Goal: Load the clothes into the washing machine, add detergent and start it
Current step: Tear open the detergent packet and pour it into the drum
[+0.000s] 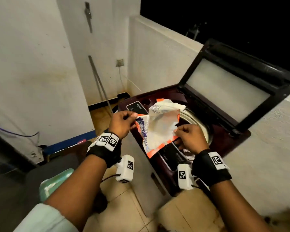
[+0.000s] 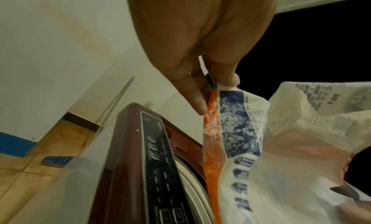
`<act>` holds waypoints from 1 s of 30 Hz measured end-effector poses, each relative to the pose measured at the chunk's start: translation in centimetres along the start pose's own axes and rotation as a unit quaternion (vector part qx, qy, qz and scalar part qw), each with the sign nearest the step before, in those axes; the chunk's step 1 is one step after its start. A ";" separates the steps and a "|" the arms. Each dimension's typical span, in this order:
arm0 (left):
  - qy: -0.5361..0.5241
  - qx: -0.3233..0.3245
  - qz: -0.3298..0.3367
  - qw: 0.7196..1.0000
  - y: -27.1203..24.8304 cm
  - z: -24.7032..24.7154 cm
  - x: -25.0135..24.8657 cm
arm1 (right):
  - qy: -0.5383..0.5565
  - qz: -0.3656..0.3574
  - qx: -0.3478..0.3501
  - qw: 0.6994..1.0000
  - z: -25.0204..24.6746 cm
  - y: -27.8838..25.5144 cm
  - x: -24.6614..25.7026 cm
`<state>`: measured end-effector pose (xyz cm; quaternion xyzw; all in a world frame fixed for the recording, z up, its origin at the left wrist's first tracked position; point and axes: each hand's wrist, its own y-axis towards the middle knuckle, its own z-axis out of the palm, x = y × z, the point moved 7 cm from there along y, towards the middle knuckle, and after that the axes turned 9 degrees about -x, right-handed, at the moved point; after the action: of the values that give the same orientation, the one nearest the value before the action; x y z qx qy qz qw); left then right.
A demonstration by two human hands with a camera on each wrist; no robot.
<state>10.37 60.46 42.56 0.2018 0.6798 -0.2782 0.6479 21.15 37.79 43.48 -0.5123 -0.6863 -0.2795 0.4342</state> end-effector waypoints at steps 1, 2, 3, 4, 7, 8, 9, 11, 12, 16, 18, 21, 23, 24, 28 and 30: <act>0.008 0.006 0.002 1.000 -0.1 1.5 -0.1 | 0.004 0.007 -0.003 1.000 -1.3 0.3 -0.7; 0.017 0.012 0.005 1.000 -0.3 3.4 -0.2 | 0.008 0.011 -0.007 1.000 -2.7 0.6 -1.5; 0.025 0.022 0.005 0.999 -0.6 5.6 -0.2 | 0.010 0.014 -0.014 1.000 -4.5 1.0 -2.4; 0.036 0.031 0.010 0.999 -0.9 7.2 -0.3 | 0.009 0.015 -0.017 1.000 -5.8 1.4 -3.1; 0.067 0.052 0.041 0.996 -1.3 12.3 -0.7 | 0.013 0.036 -0.029 0.999 -9.5 3.3 -5.7; 0.078 0.057 0.046 0.994 -1.3 14.0 -0.4 | 0.018 0.044 -0.031 0.998 -10.7 4.0 -6.7; 0.087 0.057 0.051 0.993 -1.4 15.2 -0.5 | 0.022 0.048 -0.028 0.998 -11.5 4.6 -7.3; 0.096 0.054 0.049 0.993 -1.7 17.6 -0.3 | 0.036 0.064 -0.020 0.997 -12.8 5.8 -8.9; 0.094 0.051 0.043 0.993 -1.9 18.8 -0.1 | 0.046 0.072 -0.017 0.996 -13.4 6.3 -9.7; 0.100 0.049 0.039 0.993 -2.5 21.4 0.7 | 0.056 0.083 -0.021 0.995 -14.6 7.0 -12.1; 0.085 0.046 0.027 0.995 -2.9 22.0 1.2 | 0.052 0.079 -0.019 0.995 -15.0 7.0 -13.6; 0.046 0.036 0.018 0.998 -3.5 21.9 1.7 | 0.025 0.056 -0.019 0.998 -15.0 6.5 -14.7; 0.028 0.020 0.008 0.999 -3.8 21.5 2.4 | 0.010 0.045 -0.014 0.999 -14.9 6.1 -15.0; 0.024 0.014 0.001 1.000 -3.9 21.3 2.8 | 0.012 0.043 -0.012 0.999 -14.7 6.1 -15.3; 0.060 0.004 0.007 0.998 -3.9 20.8 4.3 | -0.006 0.017 -0.004 1.000 -14.4 6.3 -16.4; 0.071 0.009 0.015 0.997 -4.0 21.0 4.5 | 0.002 0.026 0.010 1.000 -14.2 6.5 -17.1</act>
<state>23.63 43.55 38.42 0.2374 0.7181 -0.2597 0.6005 33.40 20.23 34.59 -0.5251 -0.6748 -0.2625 0.4473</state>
